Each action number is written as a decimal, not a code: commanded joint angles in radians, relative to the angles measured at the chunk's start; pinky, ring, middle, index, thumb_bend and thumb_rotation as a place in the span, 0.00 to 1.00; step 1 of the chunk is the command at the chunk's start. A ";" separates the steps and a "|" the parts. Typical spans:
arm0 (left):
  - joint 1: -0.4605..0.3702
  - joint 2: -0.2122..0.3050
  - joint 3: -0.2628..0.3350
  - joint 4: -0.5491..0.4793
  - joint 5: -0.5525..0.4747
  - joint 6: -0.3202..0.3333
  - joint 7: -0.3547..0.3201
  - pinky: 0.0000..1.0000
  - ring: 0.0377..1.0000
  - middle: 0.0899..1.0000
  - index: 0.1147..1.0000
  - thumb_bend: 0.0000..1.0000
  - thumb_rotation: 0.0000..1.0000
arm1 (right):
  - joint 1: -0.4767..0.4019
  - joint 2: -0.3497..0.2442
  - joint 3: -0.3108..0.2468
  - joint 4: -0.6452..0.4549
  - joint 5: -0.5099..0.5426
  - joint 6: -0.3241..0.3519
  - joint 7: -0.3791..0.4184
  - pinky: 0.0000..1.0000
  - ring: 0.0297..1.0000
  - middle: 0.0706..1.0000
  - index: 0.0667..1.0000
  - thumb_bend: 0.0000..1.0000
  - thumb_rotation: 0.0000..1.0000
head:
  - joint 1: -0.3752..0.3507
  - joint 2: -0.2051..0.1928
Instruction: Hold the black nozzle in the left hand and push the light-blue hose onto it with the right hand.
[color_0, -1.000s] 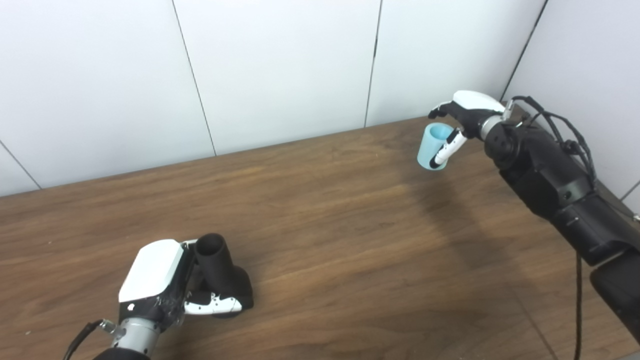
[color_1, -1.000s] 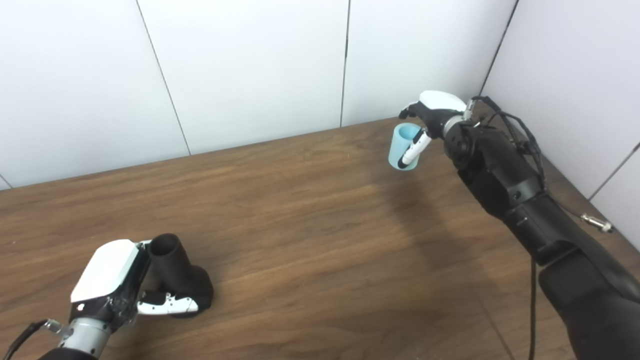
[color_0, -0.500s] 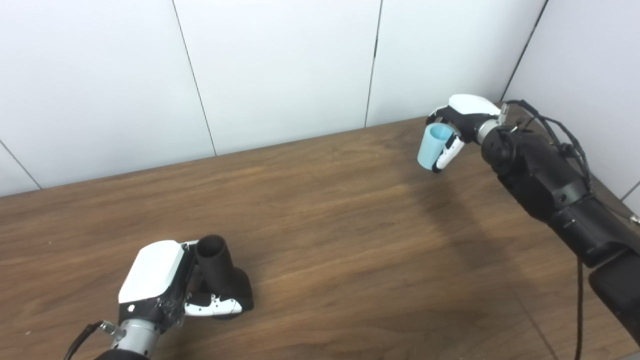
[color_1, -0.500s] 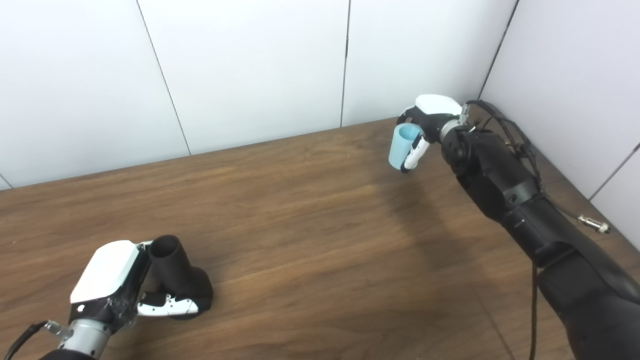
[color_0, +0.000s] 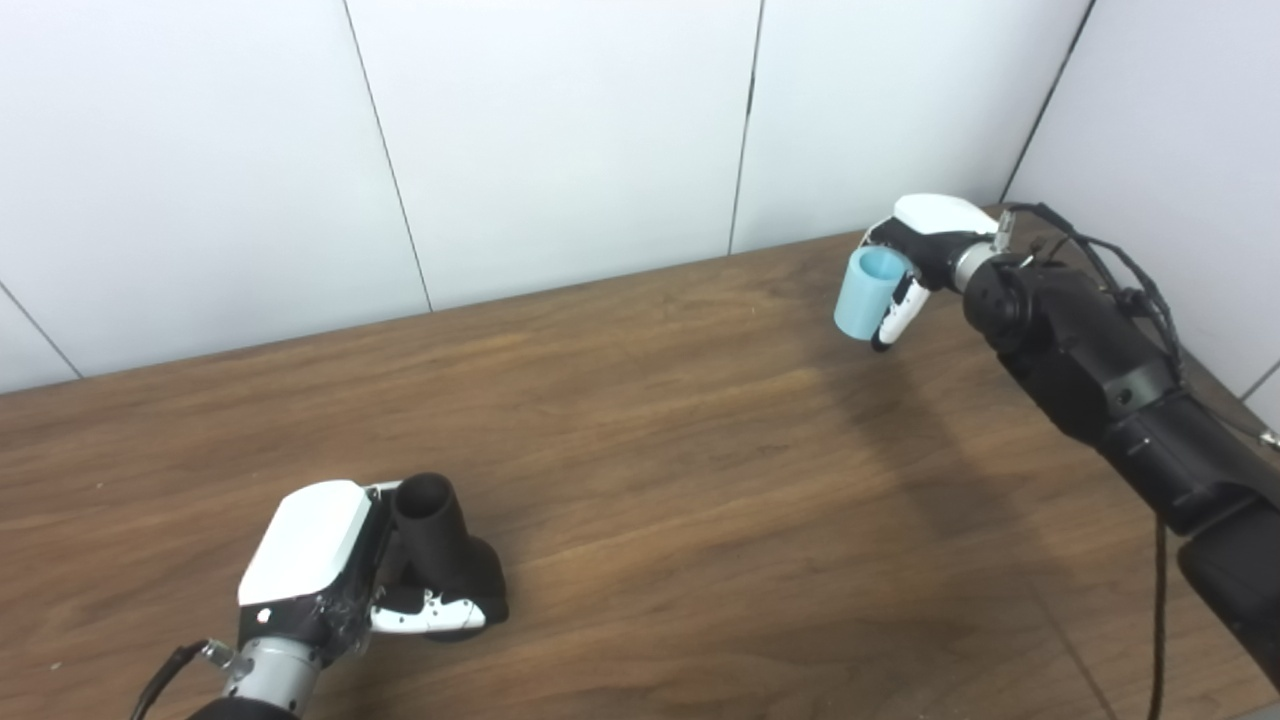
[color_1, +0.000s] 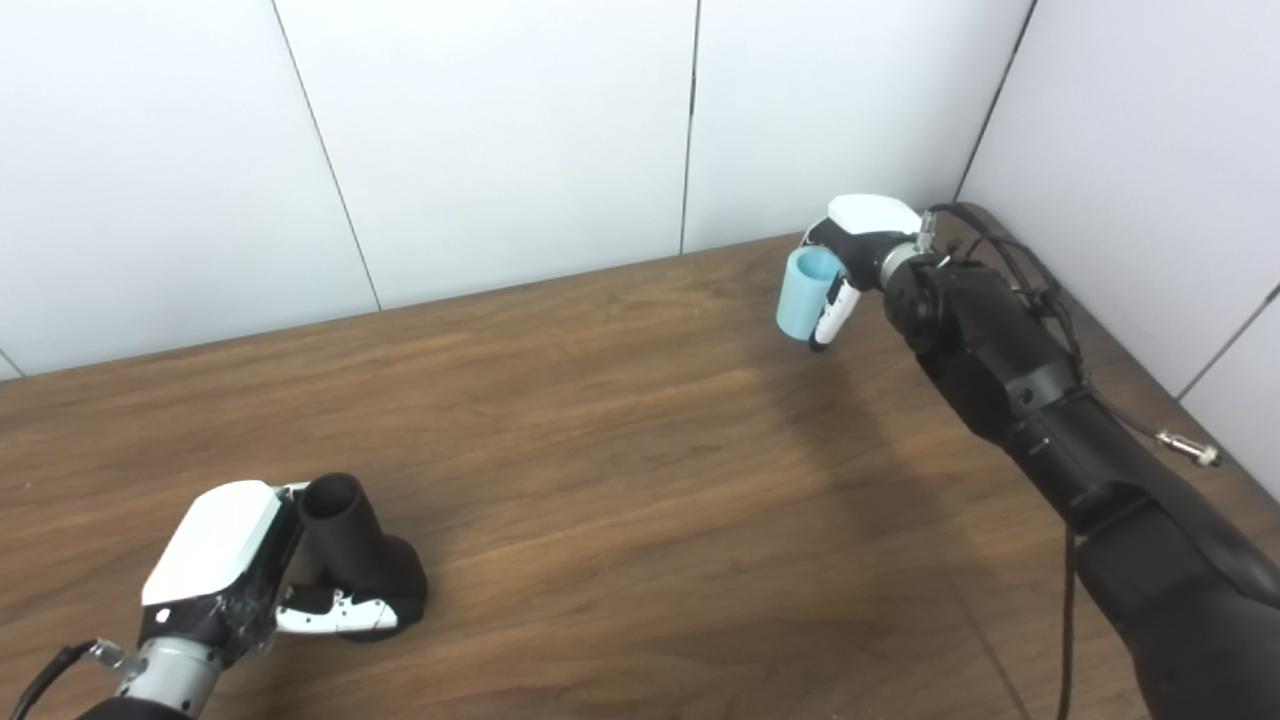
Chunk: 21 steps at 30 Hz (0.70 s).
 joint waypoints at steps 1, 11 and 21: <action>-0.001 0.009 -0.009 -0.012 0.020 0.005 -0.020 0.78 0.63 0.44 0.42 0.53 0.00 | -0.040 -0.040 -0.025 -0.001 0.000 -0.049 -0.054 0.78 0.65 0.59 0.64 0.87 0.09 | -0.001 0.001; 0.003 0.013 -0.020 -0.007 0.029 -0.008 -0.013 0.77 0.63 0.45 0.41 0.52 0.00 | -0.033 -0.018 -0.046 0.031 0.001 -0.095 -0.158 0.33 0.34 0.41 0.47 0.53 0.00 | 0.002 0.006; 0.016 0.012 -0.024 -0.012 0.024 -0.019 -0.001 0.77 0.62 0.44 0.41 0.52 0.00 | -0.026 -0.015 -0.042 0.034 0.001 -0.084 -0.159 0.29 0.33 0.44 0.45 0.53 0.00 | 0.010 0.009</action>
